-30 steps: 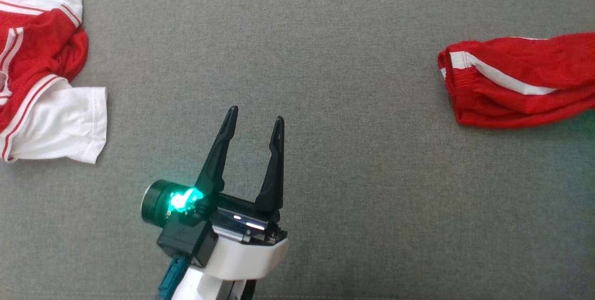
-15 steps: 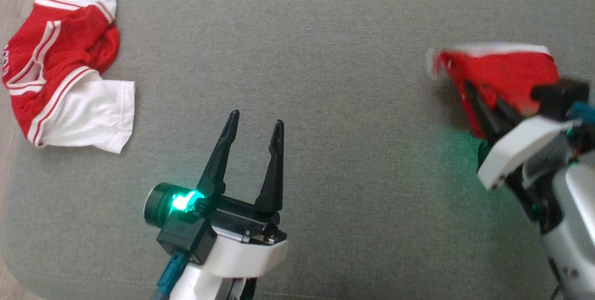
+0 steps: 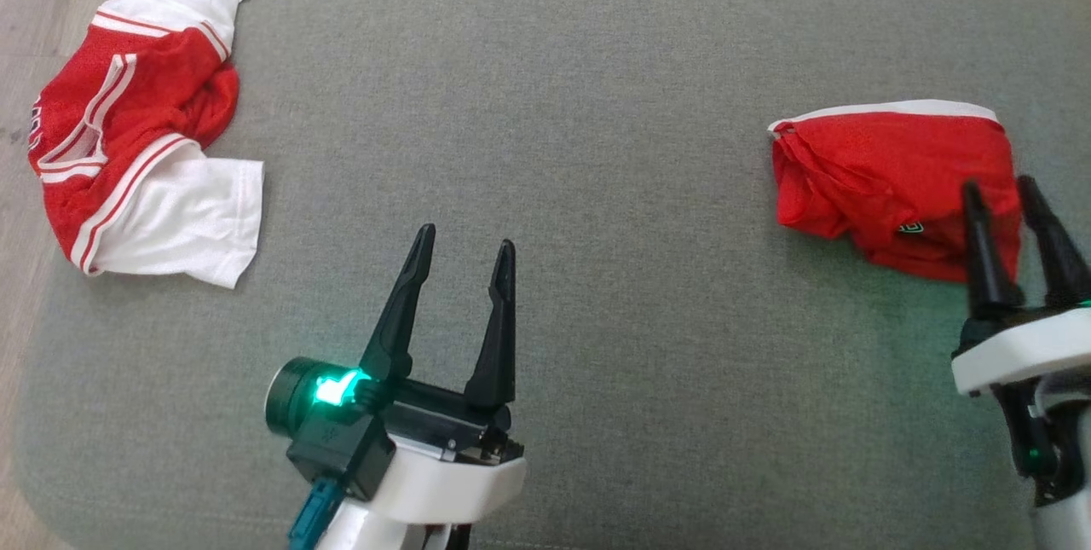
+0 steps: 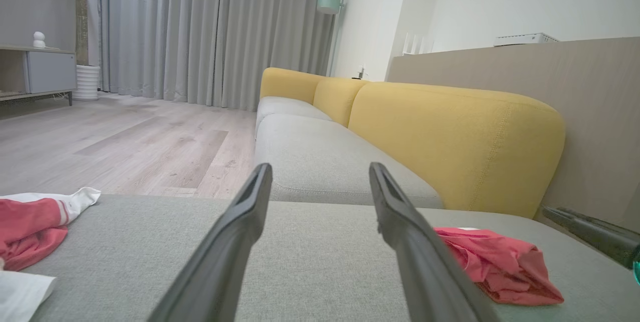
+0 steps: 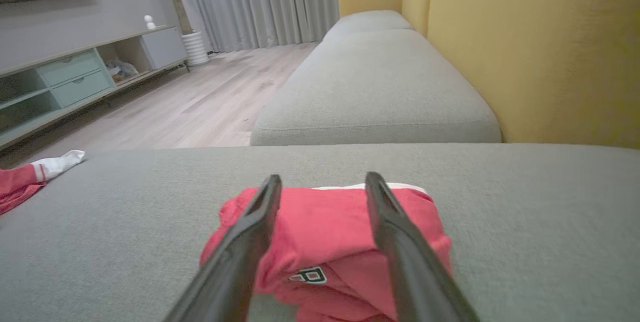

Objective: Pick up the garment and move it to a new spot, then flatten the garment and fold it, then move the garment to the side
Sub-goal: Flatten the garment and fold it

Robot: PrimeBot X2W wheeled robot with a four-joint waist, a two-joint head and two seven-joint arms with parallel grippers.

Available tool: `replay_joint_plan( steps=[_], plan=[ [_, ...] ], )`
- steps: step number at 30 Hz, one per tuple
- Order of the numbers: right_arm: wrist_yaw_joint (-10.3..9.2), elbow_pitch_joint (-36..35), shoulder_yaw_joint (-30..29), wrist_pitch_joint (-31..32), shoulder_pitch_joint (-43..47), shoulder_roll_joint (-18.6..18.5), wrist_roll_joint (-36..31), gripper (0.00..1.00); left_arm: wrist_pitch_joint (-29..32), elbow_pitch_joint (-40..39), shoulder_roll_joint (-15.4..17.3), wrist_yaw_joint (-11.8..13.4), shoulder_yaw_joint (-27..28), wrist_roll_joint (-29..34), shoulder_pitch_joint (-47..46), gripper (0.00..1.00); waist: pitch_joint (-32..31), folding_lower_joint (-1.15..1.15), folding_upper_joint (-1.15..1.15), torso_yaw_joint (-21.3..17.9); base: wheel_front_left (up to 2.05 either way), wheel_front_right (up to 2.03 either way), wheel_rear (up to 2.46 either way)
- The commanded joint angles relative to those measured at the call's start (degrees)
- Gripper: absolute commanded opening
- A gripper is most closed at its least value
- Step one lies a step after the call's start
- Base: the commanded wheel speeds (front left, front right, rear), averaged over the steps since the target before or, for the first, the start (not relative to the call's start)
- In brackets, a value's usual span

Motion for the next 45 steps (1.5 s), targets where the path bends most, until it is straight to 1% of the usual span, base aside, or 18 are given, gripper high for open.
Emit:
replay_joint_plan(
  steps=[1, 3, 6, 11, 15, 19, 22, 24, 26, 27, 28, 29, 30, 33, 36, 38, 41, 45],
  plan=[
    [0.39, -1.11, 0.63, -0.7, -2.02, -0.65, -0.69, 0.0, -0.28, -2.07, -0.29, 0.0, 1.83, -0.14, -1.03, 1.0, -0.03, 0.01, 0.0, 0.1, 0.0, 0.0, 0.0],
    [0.39, 1.1, 0.65, -1.4, -3.86, -0.96, -1.31, 0.0, -0.28, -2.1, -0.29, -0.15, 1.53, -0.17, -1.21, 1.0, 0.16, 0.01, 0.0, 0.45, 0.0, 0.0, 0.0],
    [0.39, 6.86, 1.47, -3.12, -9.39, -1.67, -2.26, 0.0, -0.28, -2.09, -0.29, -0.47, 0.78, -0.23, -1.75, 1.0, 0.77, 0.01, 0.0, 1.35, 0.0, 0.0, 0.0],
    [0.39, 21.19, 5.7, -6.45, -17.14, -3.12, -4.3, 0.0, -0.28, -1.34, -0.29, -1.33, -0.91, -0.94, -2.59, 1.0, 1.14, 0.01, 0.0, 4.12, 0.0, 0.0, 0.0],
    [0.39, 32.22, 8.03, -9.93, -16.97, -1.51, -4.46, 0.0, -0.28, -1.11, -0.29, -1.1, -1.41, -2.08, -2.92, 1.0, 1.04, 0.01, 0.0, 6.08, 0.0, 0.0, 0.0],
    [0.39, 42.02, 8.21, -13.52, -16.72, 0.14, -6.65, 0.0, -0.28, -1.19, -0.29, -0.9, -1.72, -2.55, -2.92, 1.0, 1.09, 0.01, 0.0, 6.68, 0.0, 0.0, 0.0],
    [0.39, 47.9, 8.07, -14.83, -17.35, 1.9, -6.8, 0.0, -0.28, -1.27, -0.29, -0.89, -1.79, -2.6, -2.75, 1.0, 0.86, 0.01, 0.0, 6.53, 0.0, 0.0, 0.0],
    [0.39, 50.25, 8.73, -15.4, -18.14, 2.87, -6.52, 0.0, -0.28, -1.14, -0.29, -1.05, -1.74, -2.34, -2.58, 1.0, 0.59, 0.01, 0.0, 6.11, 0.0, 0.0, 0.0],
    [0.39, 50.91, 9.29, -15.78, -18.87, 3.29, -6.7, 0.0, -0.28, -1.04, -0.29, -1.14, -1.54, -2.02, -2.48, 1.0, 0.19, 0.01, 0.0, 5.51, 0.0, 0.0, 0.0],
    [0.39, 49.94, 9.34, -15.86, -19.17, 3.43, -6.91, 0.0, -0.28, -1.01, -0.29, -1.14, -1.38, -1.89, -2.43, 1.0, -0.1, 0.01, 0.0, 5.18, 0.0, 0.0, 0.0],
    [0.39, 47.81, 9.14, -15.89, -19.13, 3.43, -7.4, 0.0, -0.28, -0.99, -0.29, -1.15, -1.23, -1.78, -2.34, 1.0, -0.47, 0.01, 0.0, 4.83, 0.0, 0.0, 0.0],
    [0.39, 42.46, 8.13, -15.92, -17.72, 3.46, -8.85, 0.0, -0.28, -0.89, -0.29, -1.21, -0.98, -1.59, -2.05, 1.0, -1.32, 0.01, 0.0, 4.25, 0.0, 0.0, 0.0],
    [0.39, 42.46, 8.13, -15.92, -17.72, 3.46, -8.85, 0.0, -0.28, -0.89, -0.29, -1.21, -0.98, -1.59, -2.05, 1.0, -1.32, 0.01, 0.0, 4.25, 0.0, 0.0, 0.0],
    [0.39, 34.68, 5.82, -15.93, -13.7, 4.35, -10.98, 0.0, -0.28, -0.78, -0.29, -1.31, -0.56, -1.37, -1.32, 1.0, -2.83, 0.01, 0.0, 3.47, 0.0, 0.0, 0.0],
    [0.39, 31.41, 6.28, -15.93, -9.07, 5.79, -12.01, 0.0, -0.28, -0.55, -0.29, -1.37, -0.22, -1.38, -0.4, 1.0, -4.36, 0.01, 0.0, 2.87, 0.0, 0.0, 0.0],
    [0.39, 31.23, 8.58, -15.94, -6.96, 6.41, -11.23, 0.0, -0.28, -0.29, -0.29, -1.72, -0.26, -1.29, 0.09, 1.0, -5.19, 0.01, 0.0, 2.68, 0.0, 0.0, 0.0],
    [0.39, 30.91, 15.51, -15.94, -5.25, 6.51, -7.59, 0.0, -0.28, 0.29, -0.29, -2.15, -0.03, -1.08, 0.82, 1.0, -6.63, 0.01, 0.0, 2.23, 0.0, 0.0, 0.0],
    [0.39, 27.01, 24.96, -15.94, -3.75, 4.73, -0.71, 0.0, -0.28, 0.82, -0.29, -2.81, 0.41, -0.76, 1.68, 1.0, -8.62, 0.01, 0.0, 2.06, 0.0, 0.0, 0.0]
  ],
)
